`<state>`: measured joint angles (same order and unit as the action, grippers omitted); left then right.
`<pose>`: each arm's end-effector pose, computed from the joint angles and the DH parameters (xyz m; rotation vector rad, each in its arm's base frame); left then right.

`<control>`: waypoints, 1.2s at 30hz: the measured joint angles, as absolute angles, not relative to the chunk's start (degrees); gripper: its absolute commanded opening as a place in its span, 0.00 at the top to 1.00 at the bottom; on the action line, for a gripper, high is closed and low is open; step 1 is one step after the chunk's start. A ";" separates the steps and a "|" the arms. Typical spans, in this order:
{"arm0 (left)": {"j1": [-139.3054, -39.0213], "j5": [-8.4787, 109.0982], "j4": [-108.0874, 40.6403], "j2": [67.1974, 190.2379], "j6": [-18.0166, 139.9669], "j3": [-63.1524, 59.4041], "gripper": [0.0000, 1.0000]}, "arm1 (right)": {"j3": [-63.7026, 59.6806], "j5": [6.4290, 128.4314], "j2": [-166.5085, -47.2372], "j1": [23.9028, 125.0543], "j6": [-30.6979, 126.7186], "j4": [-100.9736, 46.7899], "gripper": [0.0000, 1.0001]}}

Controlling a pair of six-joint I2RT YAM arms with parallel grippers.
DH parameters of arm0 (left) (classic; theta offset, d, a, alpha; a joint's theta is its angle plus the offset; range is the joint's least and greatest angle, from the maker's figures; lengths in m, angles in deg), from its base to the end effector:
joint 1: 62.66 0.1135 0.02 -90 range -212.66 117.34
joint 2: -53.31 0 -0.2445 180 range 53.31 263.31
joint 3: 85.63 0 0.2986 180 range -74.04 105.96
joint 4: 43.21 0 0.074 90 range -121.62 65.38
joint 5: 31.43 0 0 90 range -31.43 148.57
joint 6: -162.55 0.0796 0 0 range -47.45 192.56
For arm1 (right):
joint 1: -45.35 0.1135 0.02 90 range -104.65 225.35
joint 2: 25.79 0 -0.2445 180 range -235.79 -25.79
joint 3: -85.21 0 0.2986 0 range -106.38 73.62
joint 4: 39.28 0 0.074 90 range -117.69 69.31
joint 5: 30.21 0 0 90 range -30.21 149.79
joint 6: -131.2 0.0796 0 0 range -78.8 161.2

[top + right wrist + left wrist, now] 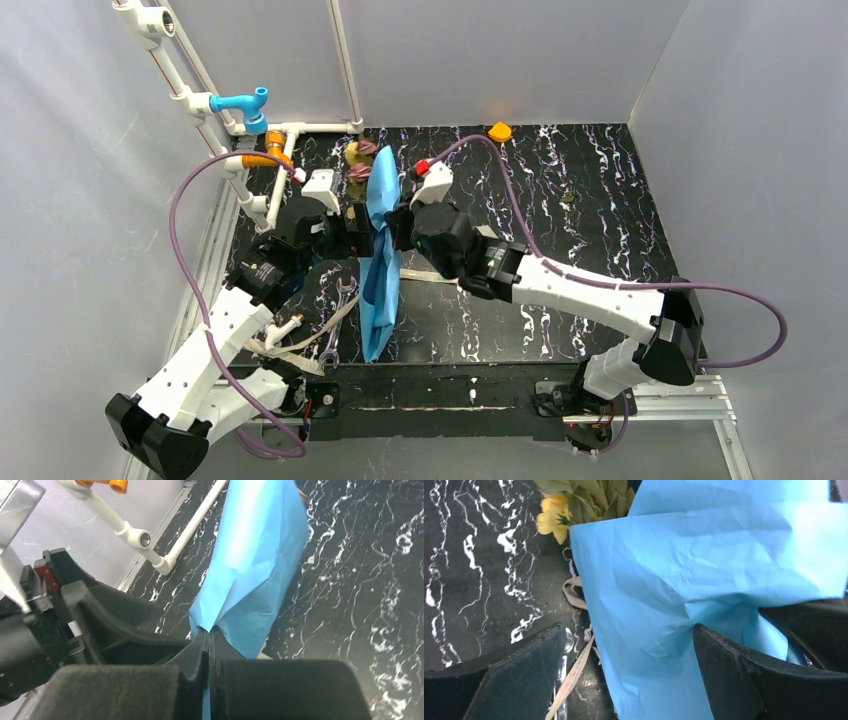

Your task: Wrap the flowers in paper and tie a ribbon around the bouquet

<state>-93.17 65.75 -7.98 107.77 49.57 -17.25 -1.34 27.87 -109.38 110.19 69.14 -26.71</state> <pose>0.2723 -0.1489 0.3287 0.0451 1.9718 -0.4955 0.2211 0.3717 0.3483 -0.1498 1.7596 0.7115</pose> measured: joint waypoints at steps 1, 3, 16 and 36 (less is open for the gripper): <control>-93.12 66.21 -6.32 107.20 49.79 -17.55 0.02 | -1.31 25.66 -109.71 112.24 69.88 -26.74 0.99; -93.10 66.25 -5.97 106.81 50.05 -17.95 0.02 | 0.96 22.62 -109.10 113.88 71.78 -28.05 0.99; -93.10 62.10 -8.70 115.07 49.46 -22.49 0.02 | 31.14 12.33 -99.55 111.87 90.08 -18.04 0.99; -103.35 56.94 -14.34 137.52 47.56 -15.89 0.19 | 31.25 23.43 -107.94 100.79 91.81 -16.55 0.90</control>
<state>-103.35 56.94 -14.34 137.52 47.56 -15.89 31.25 23.43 -107.94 100.79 91.81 -16.55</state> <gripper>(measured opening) 0.816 0.031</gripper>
